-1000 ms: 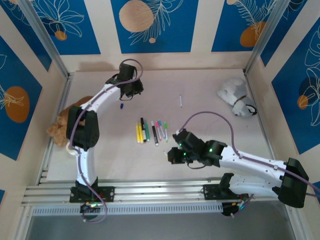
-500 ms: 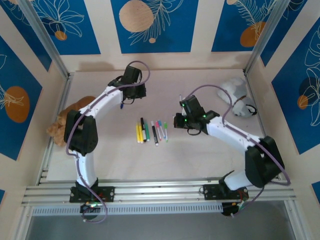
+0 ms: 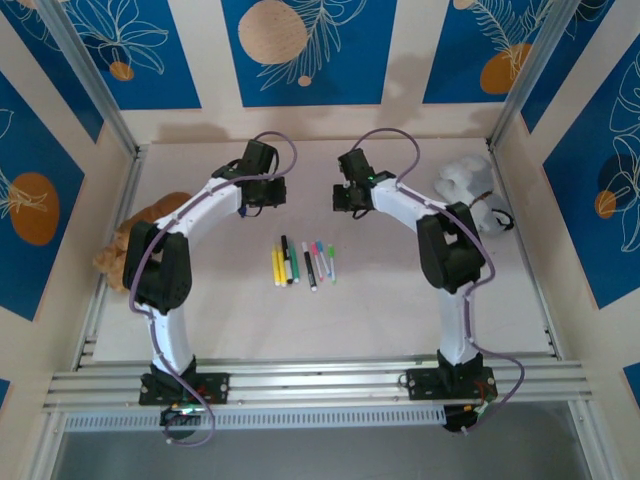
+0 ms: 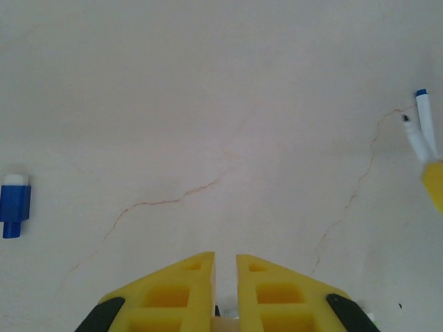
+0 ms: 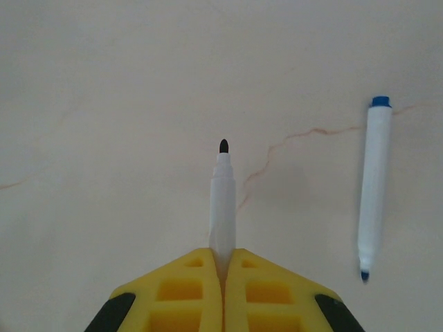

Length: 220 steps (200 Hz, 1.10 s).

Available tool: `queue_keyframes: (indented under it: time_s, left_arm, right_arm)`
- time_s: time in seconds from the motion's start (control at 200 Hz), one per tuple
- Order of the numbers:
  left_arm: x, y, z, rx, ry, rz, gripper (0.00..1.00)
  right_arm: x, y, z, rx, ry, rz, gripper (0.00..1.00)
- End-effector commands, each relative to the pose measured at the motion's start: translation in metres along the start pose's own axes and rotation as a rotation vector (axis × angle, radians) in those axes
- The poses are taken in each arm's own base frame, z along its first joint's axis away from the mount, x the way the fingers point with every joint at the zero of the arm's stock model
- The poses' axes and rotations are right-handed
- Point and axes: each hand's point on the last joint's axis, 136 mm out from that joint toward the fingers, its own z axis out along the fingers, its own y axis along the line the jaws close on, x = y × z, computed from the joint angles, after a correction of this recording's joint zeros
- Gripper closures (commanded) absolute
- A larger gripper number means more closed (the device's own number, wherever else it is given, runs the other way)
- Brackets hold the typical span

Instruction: Open the pen caps

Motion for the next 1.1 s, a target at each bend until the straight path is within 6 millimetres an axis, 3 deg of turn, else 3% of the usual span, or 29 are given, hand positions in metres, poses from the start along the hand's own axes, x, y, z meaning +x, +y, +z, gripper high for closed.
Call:
queue_keyframes:
  time_s: [0.0, 0.125, 0.355, 0.475, 0.61, 0.751, 0.906, 1.096]
  left_arm:
    - [-0.007, 0.002, -0.007, 0.012, -0.006, 0.021, 1.0]
    - [-0.008, 0.004, -0.006, 0.008, 0.003, 0.028, 1.0]
    - [-0.002, 0.007, 0.002, -0.002, 0.035, 0.033, 1.0]
    - [0.002, 0.009, 0.005, -0.011, 0.048, 0.031, 1.0]
    - [0.007, 0.013, 0.004, -0.023, 0.06, 0.032, 1.0]
    - [0.007, 0.015, 0.0, -0.033, 0.059, 0.034, 1.0]
    - [0.008, 0.026, -0.008, -0.095, 0.051, 0.05, 1.0]
    - [0.026, 0.059, -0.005, -0.252, 0.08, 0.077, 1.0]
  right_arm:
    - [0.002, -0.015, 0.013, 0.082, 0.053, -0.045, 1.0]
    - [0.006, -0.026, 0.025, 0.118, 0.094, -0.046, 1.0]
    - [0.017, -0.037, 0.026, 0.153, 0.133, -0.039, 0.96]
    - [0.02, -0.041, 0.027, 0.16, 0.145, -0.029, 0.86]
    - [0.021, -0.046, 0.028, 0.171, 0.16, -0.019, 0.62]
    - [0.018, -0.046, 0.024, 0.173, 0.157, -0.009, 0.6]
    - [0.008, -0.035, -0.008, 0.154, 0.08, -0.011, 0.61]
    - [0.014, -0.002, -0.09, 0.047, 0.008, -0.027, 0.61]
